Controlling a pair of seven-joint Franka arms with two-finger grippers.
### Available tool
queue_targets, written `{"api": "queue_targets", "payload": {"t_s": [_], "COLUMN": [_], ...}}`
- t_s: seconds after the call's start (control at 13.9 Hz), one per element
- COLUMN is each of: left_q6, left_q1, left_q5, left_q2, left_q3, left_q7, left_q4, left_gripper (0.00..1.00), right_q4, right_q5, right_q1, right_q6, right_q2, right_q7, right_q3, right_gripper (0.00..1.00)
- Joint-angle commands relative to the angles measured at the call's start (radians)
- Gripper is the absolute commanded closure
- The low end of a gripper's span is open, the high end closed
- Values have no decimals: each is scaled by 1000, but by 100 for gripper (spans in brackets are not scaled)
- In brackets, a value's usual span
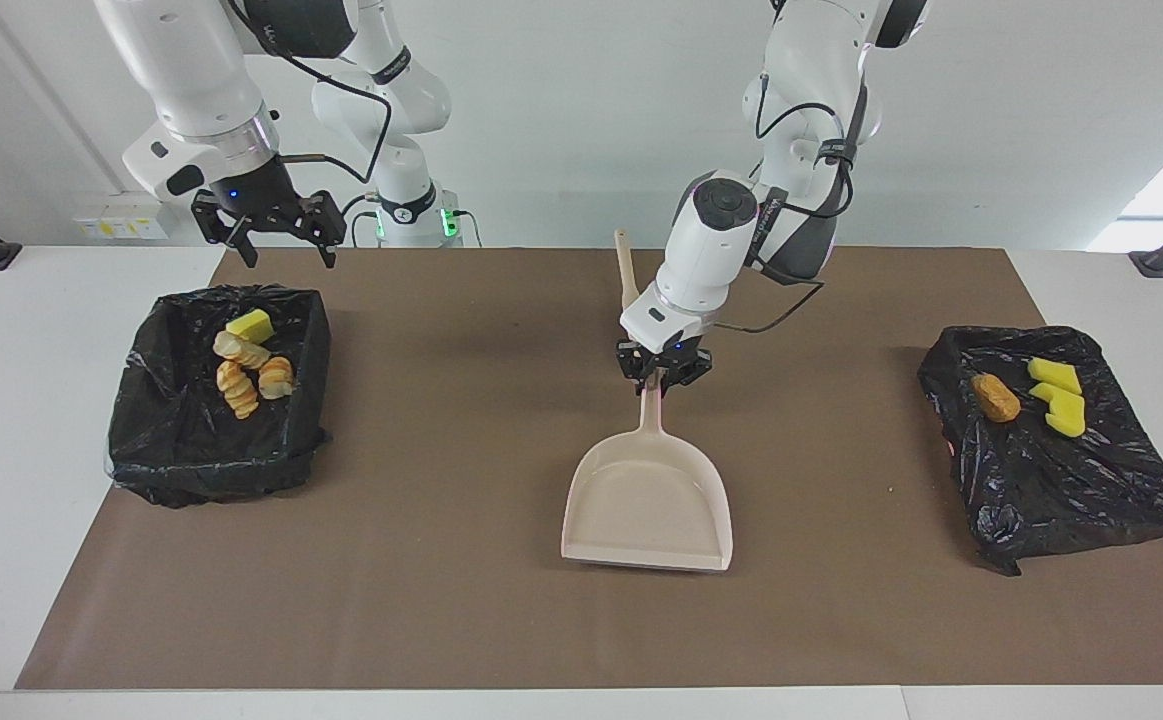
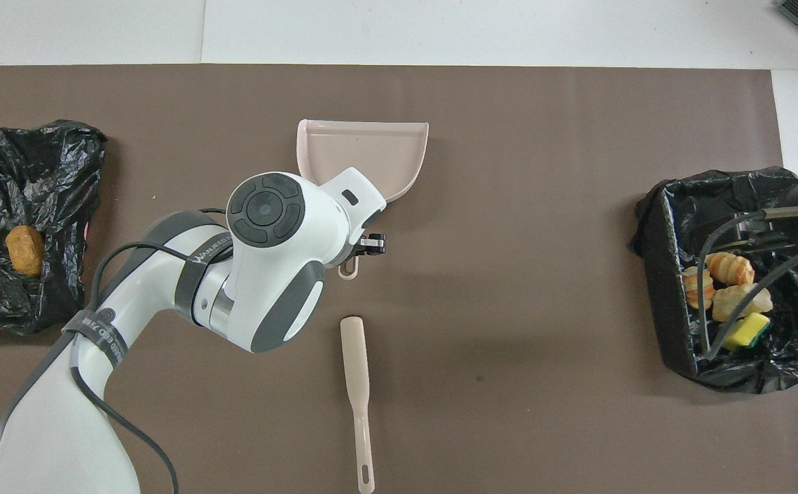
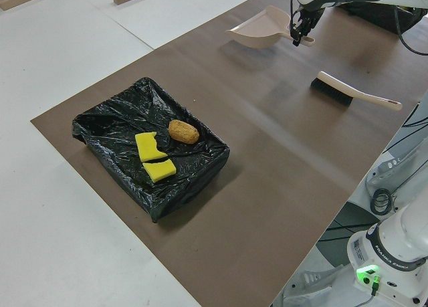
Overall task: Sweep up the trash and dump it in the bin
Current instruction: 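Lower the dustpan onto the table center with the left gripper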
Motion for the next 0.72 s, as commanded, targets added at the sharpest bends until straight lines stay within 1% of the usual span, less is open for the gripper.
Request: {"api": "queue_targets", "payload": {"t_s": [0.0, 0.22, 0.36, 0.65], "left_q6": [34, 29, 37, 45], "left_q1": [-14, -35, -83, -77], "left_q5": [-12, -9, -2, 1], "left_q2": [6, 14, 58, 61], "left_q3": [10, 10, 14, 14], "left_q7": [-14, -22, -46, -57], "left_q4": [-17, -18, -9, -6], "left_gripper": [100, 100, 100, 100], "right_q4": [-17, -17, -17, -17], "right_q5": [18, 18, 18, 18], "right_q1": [-14, -14, -16, -14], "right_q6": [4, 4, 4, 4], "right_q2": [-16, -16, -16, -16], "right_q7": [-20, -20, -20, -20], "right_q3": [4, 4, 4, 4], "right_gripper": [0, 0, 0, 0]}}
